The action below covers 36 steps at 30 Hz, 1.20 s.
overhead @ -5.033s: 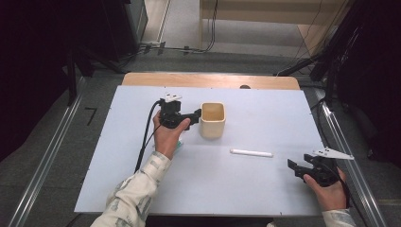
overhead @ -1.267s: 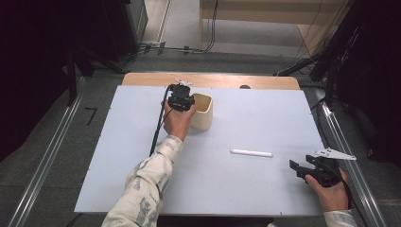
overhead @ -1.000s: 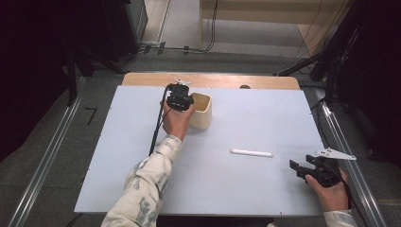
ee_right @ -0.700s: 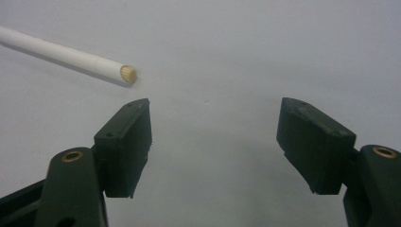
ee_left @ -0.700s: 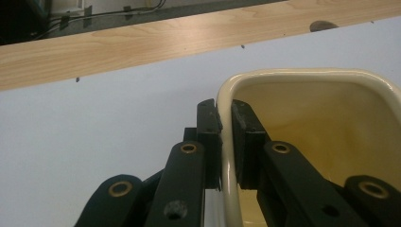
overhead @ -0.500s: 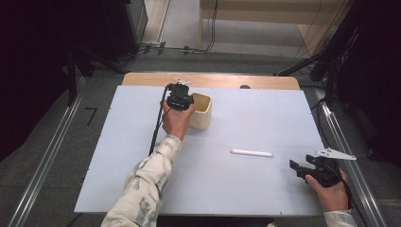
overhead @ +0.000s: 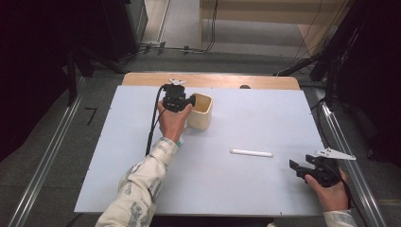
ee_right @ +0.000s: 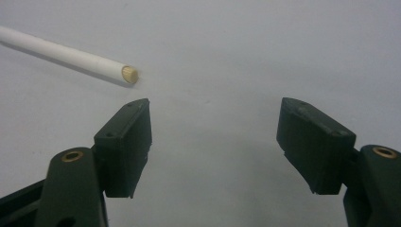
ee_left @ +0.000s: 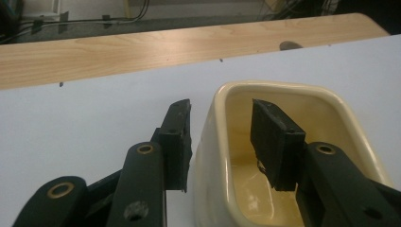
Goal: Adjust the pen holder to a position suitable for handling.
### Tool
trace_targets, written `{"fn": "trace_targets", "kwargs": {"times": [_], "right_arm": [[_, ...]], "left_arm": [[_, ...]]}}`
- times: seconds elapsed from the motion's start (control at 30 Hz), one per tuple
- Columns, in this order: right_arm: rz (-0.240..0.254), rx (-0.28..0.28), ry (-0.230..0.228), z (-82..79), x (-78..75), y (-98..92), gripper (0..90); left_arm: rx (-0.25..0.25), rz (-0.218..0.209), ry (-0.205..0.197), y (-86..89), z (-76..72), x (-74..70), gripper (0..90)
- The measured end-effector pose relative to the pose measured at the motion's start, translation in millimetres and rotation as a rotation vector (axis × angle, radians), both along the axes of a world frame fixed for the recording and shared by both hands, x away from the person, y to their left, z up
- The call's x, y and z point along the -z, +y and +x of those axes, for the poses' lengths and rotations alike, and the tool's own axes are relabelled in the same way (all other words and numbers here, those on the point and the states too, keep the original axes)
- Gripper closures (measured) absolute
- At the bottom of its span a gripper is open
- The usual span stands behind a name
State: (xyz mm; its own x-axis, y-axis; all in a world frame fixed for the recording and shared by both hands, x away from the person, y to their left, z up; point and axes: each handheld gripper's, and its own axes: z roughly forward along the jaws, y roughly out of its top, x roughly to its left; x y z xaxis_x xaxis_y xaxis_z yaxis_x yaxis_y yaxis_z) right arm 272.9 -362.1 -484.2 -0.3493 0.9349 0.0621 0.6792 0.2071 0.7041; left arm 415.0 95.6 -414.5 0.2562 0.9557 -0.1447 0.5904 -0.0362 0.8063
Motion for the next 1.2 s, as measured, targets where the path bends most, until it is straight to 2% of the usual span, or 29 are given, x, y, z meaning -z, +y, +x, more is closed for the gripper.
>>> {"fn": "trace_targets", "kwargs": {"times": [0.33, 0.57, 0.67, 0.87, 1.0, 1.2], "right_arm": [[-0.002, 0.002, -0.002, 0.2, 0.3, 0.8, 25.9], [-0.002, 0.005, 0.002, 0.1, 0.4, 1.8, 25.9], [-0.002, 0.004, -0.001, -0.3, 0.0, 1.7, 26.0], [-0.004, 0.003, 0.001, -0.1, 0.2, 2.3, 26.0], [-0.004, -0.002, -0.002, 0.3, 0.3, 2.8, 26.0], [-0.006, -0.001, 0.004, 0.5, 0.7, 3.4, 26.0]], "left_arm": [[0.012, -0.034, -0.036, 17.1, -21.9, -8.5, 51.6], [0.028, -0.024, -0.045, 25.8, -36.9, -8.2, 51.6], [0.036, 0.001, -0.029, 33.6, -44.5, 0.8, 51.6], [0.022, -0.007, 0.001, 48.0, -51.1, 17.8, 51.8], [0.016, 0.002, 0.020, 52.9, -55.3, 25.1, 51.8], [0.010, 0.013, 0.027, 61.0, -62.6, 32.5, 51.1]]}}
